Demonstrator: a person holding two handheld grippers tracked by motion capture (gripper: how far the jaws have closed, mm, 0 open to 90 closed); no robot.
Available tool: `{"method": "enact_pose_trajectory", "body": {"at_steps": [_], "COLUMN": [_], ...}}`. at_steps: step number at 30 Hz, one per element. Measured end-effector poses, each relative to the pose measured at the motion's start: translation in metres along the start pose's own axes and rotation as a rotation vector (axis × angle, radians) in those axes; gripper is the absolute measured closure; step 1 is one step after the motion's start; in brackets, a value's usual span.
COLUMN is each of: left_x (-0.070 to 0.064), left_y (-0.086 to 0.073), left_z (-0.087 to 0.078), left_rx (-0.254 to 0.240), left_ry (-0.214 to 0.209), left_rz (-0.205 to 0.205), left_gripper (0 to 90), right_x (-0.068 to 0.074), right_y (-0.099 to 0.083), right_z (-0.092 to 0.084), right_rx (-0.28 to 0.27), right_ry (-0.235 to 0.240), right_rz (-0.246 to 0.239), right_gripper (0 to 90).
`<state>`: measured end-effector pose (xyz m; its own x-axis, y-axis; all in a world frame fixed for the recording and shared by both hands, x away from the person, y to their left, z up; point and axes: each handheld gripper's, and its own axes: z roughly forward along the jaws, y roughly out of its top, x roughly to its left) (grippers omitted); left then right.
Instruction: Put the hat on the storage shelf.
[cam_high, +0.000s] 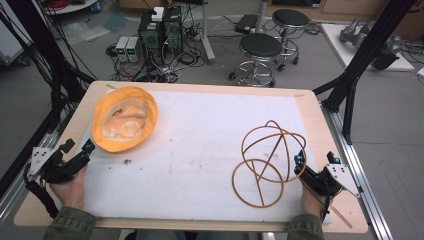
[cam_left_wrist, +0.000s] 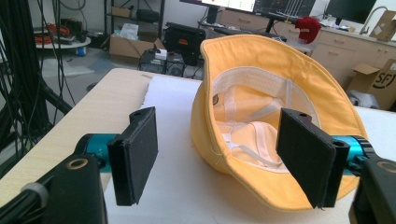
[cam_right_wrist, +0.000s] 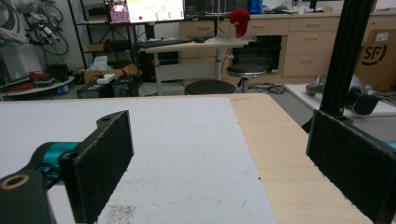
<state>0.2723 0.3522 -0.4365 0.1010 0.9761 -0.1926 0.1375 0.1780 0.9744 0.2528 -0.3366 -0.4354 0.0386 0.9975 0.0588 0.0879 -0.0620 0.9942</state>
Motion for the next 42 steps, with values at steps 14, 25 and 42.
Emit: {"method": "enact_pose_trajectory", "body": {"at_steps": [14,25,42], "left_x": [-0.002,-0.003,0.000], "left_y": [-0.002,-0.001,0.027], "left_z": [0.004,0.002,0.010], "left_rx": [0.010,0.010,-0.026], "left_ry": [-0.018,-0.016,-0.014], "left_rz": [-0.012,-0.012,0.010], "left_gripper": [29.7,29.7,29.8], "right_x": [0.000,0.001,-0.001], "right_y": [-0.002,0.000,0.003], "right_z": [0.002,0.001,-0.002], "right_rx": [0.018,0.008,-0.008], "right_ry": [-0.005,-0.001,-0.009], "right_rz": [-0.033,-0.021,-0.002], "right_gripper": [6.2,6.2,6.1]}}
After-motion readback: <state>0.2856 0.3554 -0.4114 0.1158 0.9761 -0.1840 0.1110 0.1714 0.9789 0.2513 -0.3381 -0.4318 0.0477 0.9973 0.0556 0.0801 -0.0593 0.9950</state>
